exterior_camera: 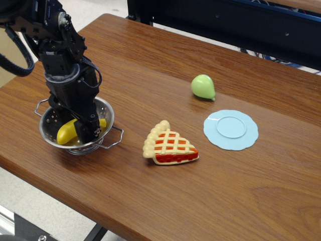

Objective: Take banana out of colander

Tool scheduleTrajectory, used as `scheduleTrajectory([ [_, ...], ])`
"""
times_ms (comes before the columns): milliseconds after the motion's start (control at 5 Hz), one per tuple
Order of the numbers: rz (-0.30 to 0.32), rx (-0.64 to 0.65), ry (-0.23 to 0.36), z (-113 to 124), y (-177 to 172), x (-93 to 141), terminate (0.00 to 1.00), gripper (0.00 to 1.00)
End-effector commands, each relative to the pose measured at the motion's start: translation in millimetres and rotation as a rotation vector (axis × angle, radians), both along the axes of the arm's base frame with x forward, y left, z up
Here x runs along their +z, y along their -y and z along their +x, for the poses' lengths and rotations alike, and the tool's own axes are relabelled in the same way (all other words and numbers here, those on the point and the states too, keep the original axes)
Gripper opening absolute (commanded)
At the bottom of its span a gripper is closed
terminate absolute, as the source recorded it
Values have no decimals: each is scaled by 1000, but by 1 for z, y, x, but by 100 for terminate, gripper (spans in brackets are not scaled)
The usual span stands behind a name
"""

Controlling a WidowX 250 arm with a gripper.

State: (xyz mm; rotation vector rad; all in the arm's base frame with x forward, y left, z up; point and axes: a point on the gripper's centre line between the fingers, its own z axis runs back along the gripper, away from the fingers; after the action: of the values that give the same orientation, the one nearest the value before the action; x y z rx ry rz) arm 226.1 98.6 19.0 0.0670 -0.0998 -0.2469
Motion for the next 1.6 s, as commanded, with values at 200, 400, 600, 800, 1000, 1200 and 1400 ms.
scheduleTrajectory([
  [200,-160,152,46,29,-17,80,0,0],
  [400,-222,238,91,48,-24,105,0,0],
  [600,-180,346,96,78,-14,98,0,0],
  [800,-166,358,96,92,4,84,0,0],
  [1000,-145,434,113,120,12,62,0,0],
  [1200,-130,446,110,132,29,45,0,0],
  [1400,-104,438,128,128,41,34,0,0],
])
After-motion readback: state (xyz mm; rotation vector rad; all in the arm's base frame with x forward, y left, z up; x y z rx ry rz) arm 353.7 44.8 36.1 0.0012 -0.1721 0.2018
